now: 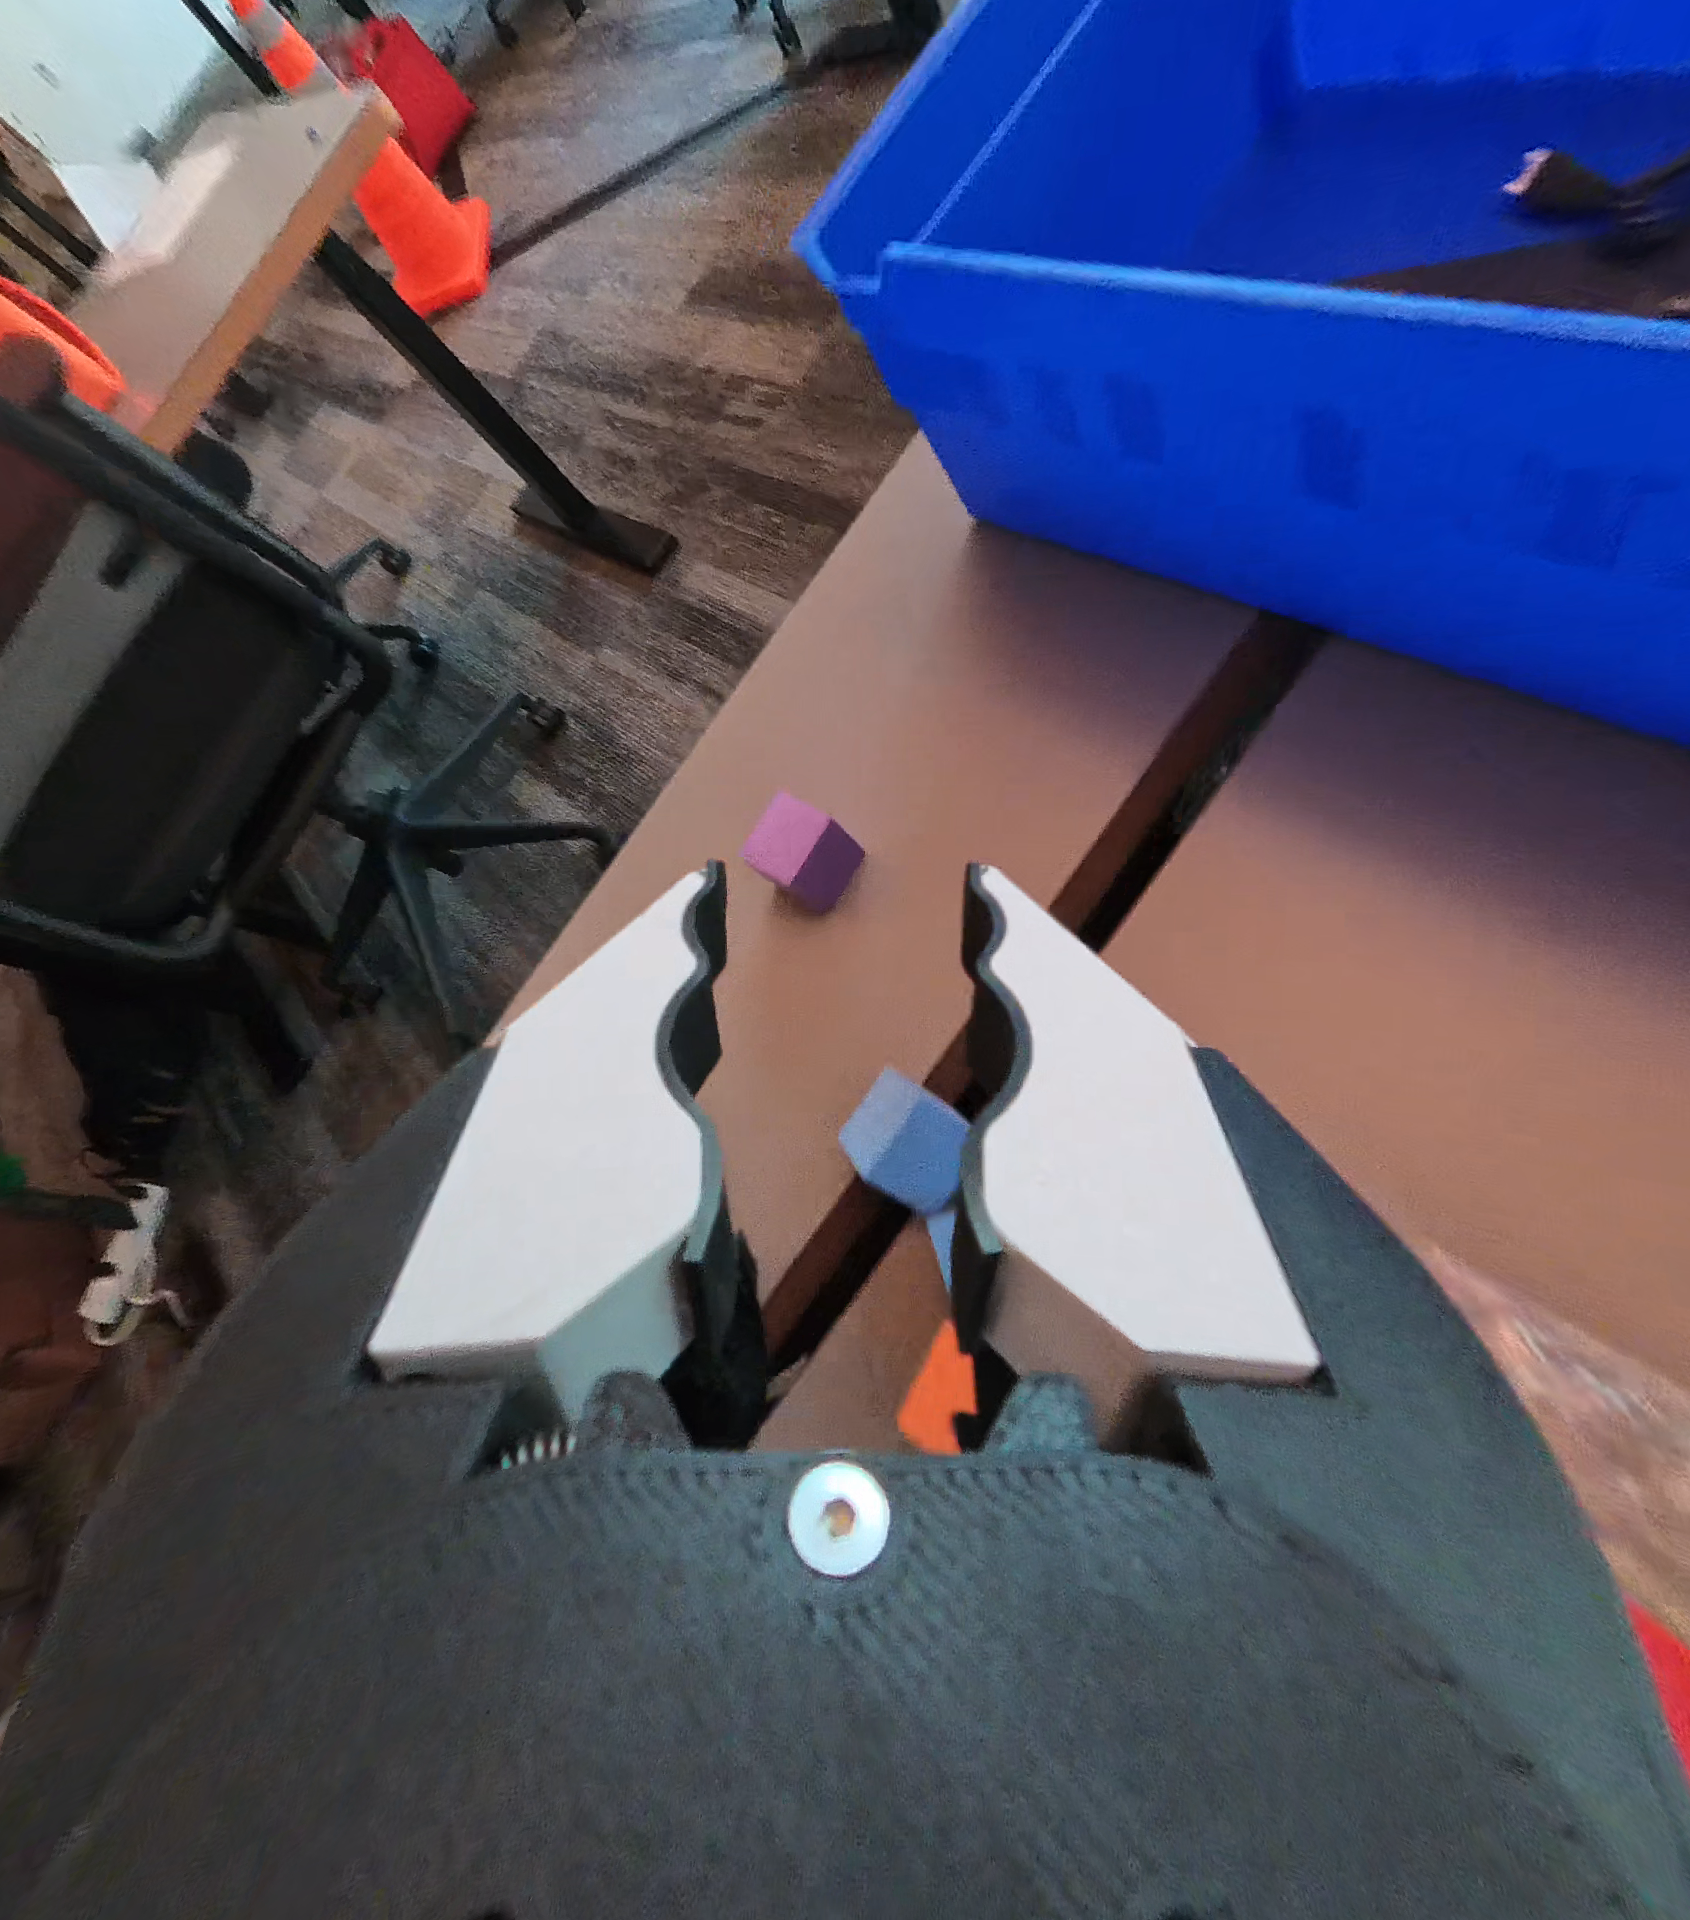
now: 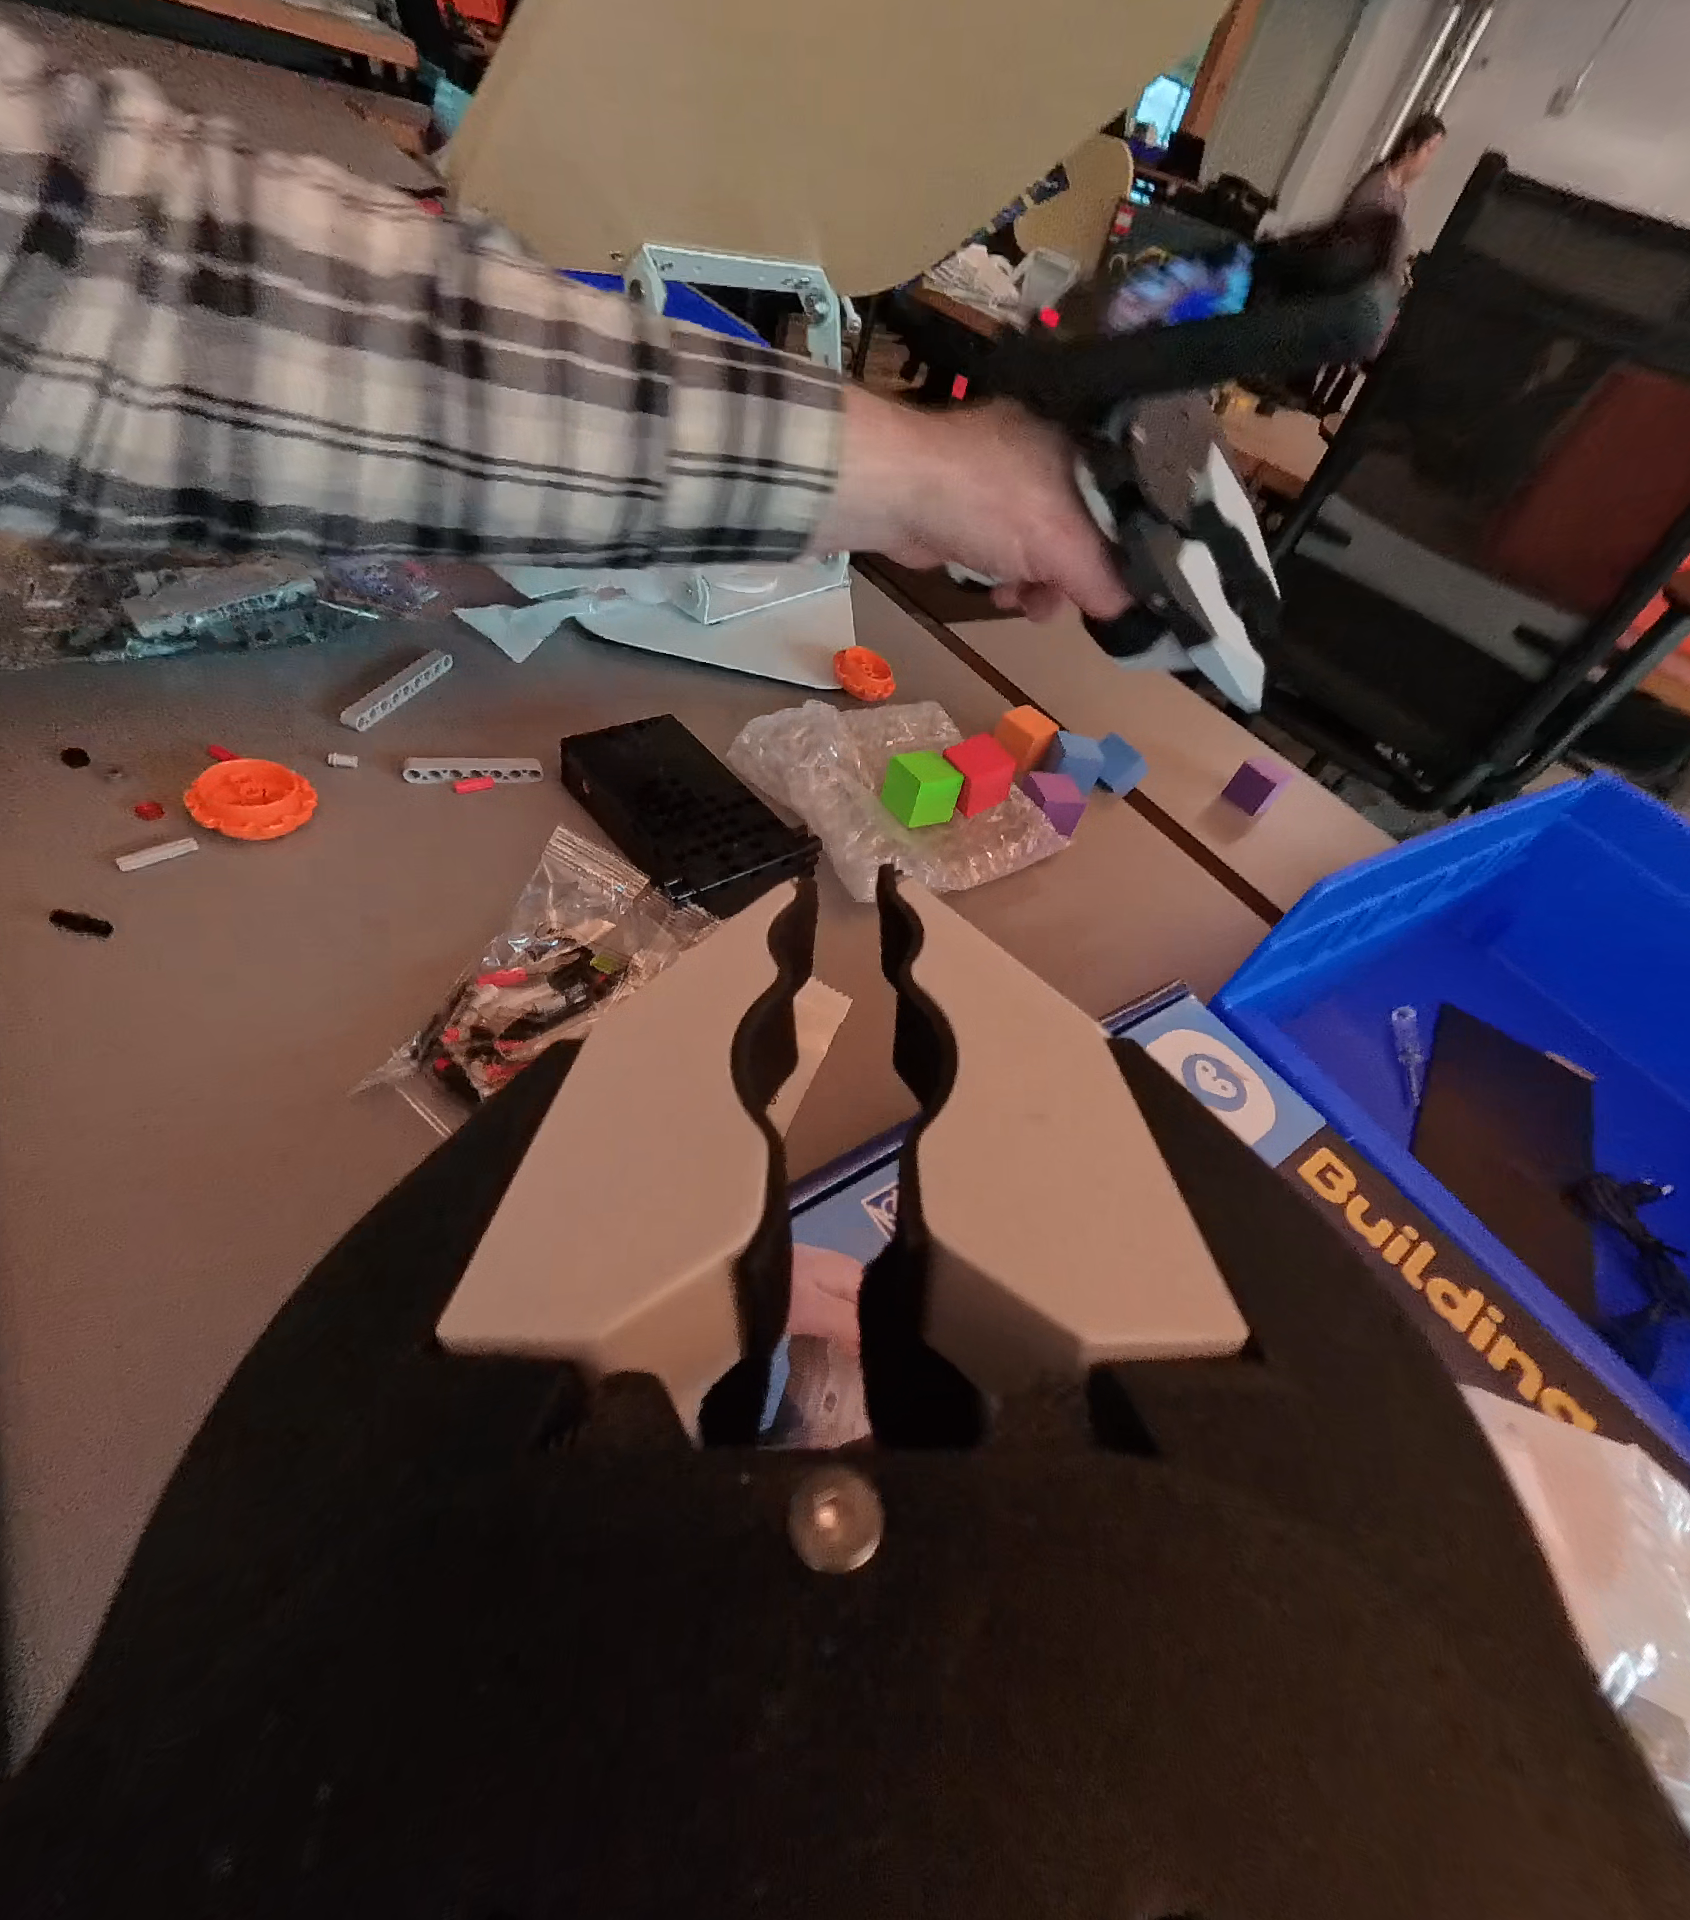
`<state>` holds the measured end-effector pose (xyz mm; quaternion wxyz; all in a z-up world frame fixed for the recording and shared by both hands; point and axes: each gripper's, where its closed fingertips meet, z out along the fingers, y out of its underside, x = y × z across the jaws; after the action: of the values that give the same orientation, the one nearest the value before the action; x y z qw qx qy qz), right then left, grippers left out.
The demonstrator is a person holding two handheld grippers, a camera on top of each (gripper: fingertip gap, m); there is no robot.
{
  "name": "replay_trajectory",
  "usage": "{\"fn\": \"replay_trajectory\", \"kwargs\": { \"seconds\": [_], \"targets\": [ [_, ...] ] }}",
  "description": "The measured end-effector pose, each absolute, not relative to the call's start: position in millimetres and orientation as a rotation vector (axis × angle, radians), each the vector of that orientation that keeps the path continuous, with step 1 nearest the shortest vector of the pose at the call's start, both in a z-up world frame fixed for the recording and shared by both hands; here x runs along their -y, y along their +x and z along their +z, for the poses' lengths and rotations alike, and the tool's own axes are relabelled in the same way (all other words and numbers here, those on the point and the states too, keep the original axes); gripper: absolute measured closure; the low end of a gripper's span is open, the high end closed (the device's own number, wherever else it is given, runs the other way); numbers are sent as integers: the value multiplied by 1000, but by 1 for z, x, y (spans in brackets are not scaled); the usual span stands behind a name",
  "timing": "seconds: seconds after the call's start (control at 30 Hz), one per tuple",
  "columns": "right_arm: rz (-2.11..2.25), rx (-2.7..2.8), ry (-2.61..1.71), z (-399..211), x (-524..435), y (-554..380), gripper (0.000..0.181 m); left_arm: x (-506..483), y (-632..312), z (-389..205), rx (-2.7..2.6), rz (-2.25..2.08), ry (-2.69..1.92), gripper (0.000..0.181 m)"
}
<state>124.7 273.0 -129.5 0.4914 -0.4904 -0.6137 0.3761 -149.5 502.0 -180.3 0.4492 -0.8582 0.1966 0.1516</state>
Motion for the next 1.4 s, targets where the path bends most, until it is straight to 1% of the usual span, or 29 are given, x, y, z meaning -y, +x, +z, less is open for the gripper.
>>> {"fn": "replay_trajectory", "kwargs": {
  "seconds": [0.07, 0.1, 0.27, 0.3, 0.33, 0.37, 0.4, 0.57, 0.67, 0.83, 1.0, 1.1, 1.27, 1.4],
  "targets": [
    [894, 1495, -1127, -126, -269, 129, 171, -526, -158, -199, -467, 317, -2194, 128],
    [901, 1492, -1094, -122, -266, 131, 170, -535, -161, -208, -475, 294, -2231, 126],
    [937, 1473, -1053, -117, -261, 138, 170, -563, -189, -248, -633, 449, -2347, 126],
    [923, 1476, -1048, -118, -261, 138, 171, -565, -193, -254, -639, 446, -2370, 129],
    [915, 1480, -1046, -119, -261, 138, 171, -565, -194, -260, -640, 416, -2387, 134],
    [918, 1486, -1046, -120, -260, 138, 171, -566, -192, -263, -640, 387, -2384, 142],
    [926, 1492, -1045, -121, -259, 137, 171, -567, -192, -264, -637, 378, -2379, 145],
    [912, 1522, -1039, -126, -255, 134, 171, -561, -189, -261, -601, 322, -2363, 148],
    [914, 1502, -1040, -123, -259, 137, 172, -548, -174, -246, -570, 271, -2323, 148],
    [944, 1422, -1049, -110, -273, 149, 173, -514, -117, -198, -631, 252, -2206, 148],
    [917, 1295, -1103, -98, -305, 173, 174, -457, -25, -158, -750, 130, -2100, 149],
    [962, 1203, -1126, -89, -321, 189, 175, -422, 33, -159, -902, 52, -2051, 148],
    [984, 1137, -1155, -86, -336, 202, 175, -383, 109, -175, -1123, -41, -1980, 148],
    [990, 1122, -1158, -86, -340, 206, 175, -365, 134, -191, -1276, -75, -1967, 148]
  ]
}}
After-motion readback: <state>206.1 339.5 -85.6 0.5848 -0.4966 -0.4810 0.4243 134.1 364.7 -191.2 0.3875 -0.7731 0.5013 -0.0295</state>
